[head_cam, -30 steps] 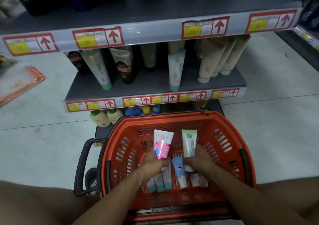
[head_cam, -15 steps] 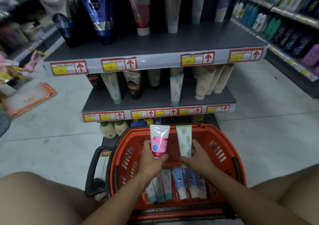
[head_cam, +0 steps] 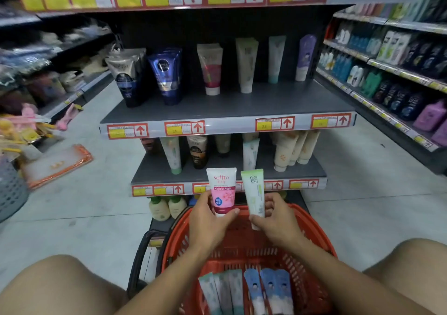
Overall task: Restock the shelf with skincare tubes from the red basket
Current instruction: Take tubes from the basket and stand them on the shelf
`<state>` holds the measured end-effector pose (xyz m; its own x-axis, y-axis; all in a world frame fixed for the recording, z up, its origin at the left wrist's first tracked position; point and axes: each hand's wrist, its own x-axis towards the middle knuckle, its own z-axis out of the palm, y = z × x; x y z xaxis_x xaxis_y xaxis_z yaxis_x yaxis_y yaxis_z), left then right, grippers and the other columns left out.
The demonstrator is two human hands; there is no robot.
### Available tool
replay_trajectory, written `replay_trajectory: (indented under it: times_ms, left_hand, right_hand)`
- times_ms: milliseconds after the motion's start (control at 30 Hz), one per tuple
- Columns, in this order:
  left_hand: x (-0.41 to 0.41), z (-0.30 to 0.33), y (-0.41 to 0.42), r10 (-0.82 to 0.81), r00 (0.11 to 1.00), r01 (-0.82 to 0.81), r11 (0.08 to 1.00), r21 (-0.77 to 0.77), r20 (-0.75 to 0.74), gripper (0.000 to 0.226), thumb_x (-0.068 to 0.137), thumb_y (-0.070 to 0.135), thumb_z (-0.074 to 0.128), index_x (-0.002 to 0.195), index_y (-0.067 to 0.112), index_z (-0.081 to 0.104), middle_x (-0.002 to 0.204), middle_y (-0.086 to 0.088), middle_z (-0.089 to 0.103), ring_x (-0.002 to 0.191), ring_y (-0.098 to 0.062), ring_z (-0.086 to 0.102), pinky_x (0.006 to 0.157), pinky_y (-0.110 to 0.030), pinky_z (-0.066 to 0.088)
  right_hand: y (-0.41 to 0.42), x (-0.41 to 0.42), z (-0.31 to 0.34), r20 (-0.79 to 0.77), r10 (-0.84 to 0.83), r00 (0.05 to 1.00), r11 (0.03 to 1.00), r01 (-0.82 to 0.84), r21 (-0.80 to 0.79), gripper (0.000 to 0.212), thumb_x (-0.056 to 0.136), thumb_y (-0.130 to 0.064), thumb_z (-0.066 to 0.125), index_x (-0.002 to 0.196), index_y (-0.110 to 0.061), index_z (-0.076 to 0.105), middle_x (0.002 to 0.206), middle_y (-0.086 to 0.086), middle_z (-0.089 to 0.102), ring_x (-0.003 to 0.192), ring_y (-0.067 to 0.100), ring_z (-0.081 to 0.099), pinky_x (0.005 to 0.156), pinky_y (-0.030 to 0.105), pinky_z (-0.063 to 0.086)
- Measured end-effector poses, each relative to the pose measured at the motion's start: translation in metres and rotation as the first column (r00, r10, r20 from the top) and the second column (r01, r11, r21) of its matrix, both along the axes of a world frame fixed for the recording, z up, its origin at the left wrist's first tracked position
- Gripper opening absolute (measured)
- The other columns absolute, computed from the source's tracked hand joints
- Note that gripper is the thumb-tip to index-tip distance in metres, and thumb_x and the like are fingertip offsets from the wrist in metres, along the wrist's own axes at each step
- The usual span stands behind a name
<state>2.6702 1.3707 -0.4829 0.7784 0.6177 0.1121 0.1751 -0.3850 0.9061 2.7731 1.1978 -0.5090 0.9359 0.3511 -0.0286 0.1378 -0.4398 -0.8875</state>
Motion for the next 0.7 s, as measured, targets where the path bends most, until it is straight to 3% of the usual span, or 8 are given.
replay_trajectory:
  times_ms: [133,300,500,600,700]
  left_hand:
    - [0.006,0.030,0.005,0.007,0.997,-0.012,0.998,0.064,0.076,0.059,0.067,0.048,0.096,0.113,0.040,0.060,0.100,0.020,0.071,0.089,0.011,0.065,0.068,-0.008,0.050]
    - [0.016,0.064,0.012,-0.012,0.993,-0.004,0.991,0.133,0.113,0.064,0.070,0.055,0.092,0.123,0.037,0.061,0.106,0.021,0.069,0.092,0.007,0.065,0.069,-0.008,0.051]
    - [0.036,0.098,0.022,0.001,0.991,-0.028,0.979,0.200,0.136,0.065,0.072,0.053,0.090,0.127,0.033,0.060,0.110,0.015,0.071,0.096,0.001,0.067,0.082,-0.026,0.060]
    - [0.047,0.117,0.027,-0.009,0.990,-0.022,0.975,0.222,0.138,0.060,0.071,0.051,0.088,0.121,0.036,0.060,0.107,0.016,0.070,0.097,-0.003,0.067,0.085,-0.037,0.061]
    - [0.059,0.138,0.032,-0.022,0.986,-0.020,0.970,0.243,0.166,0.060,0.069,0.050,0.087,0.120,0.038,0.059,0.107,0.016,0.070,0.099,-0.005,0.067,0.086,-0.039,0.061]
  right_hand:
    - [0.004,0.007,0.026,0.067,-0.020,0.998,0.999,0.017,0.037,0.054,0.074,-0.023,0.091,0.113,-0.032,0.054,0.101,-0.012,0.069,0.088,0.000,0.070,0.063,0.016,0.058]
    - [0.011,0.019,0.063,0.141,-0.056,0.988,0.995,0.043,0.092,0.054,0.074,-0.024,0.091,0.111,-0.036,0.053,0.098,-0.013,0.071,0.086,-0.004,0.070,0.067,0.019,0.059]
    - [0.019,0.034,0.109,0.257,-0.069,0.964,0.994,0.046,0.095,0.054,0.073,-0.029,0.089,0.110,-0.040,0.050,0.096,-0.019,0.069,0.087,-0.009,0.067,0.071,0.022,0.061]
    - [0.026,0.043,0.132,0.293,-0.064,0.954,0.992,0.030,0.120,0.054,0.074,-0.029,0.089,0.112,-0.037,0.051,0.100,-0.016,0.070,0.089,-0.003,0.069,0.074,0.029,0.063]
    - [0.035,0.055,0.155,0.323,-0.055,0.945,0.990,0.009,0.142,0.054,0.075,-0.028,0.088,0.112,-0.037,0.050,0.101,-0.015,0.068,0.092,0.001,0.069,0.076,0.031,0.063]
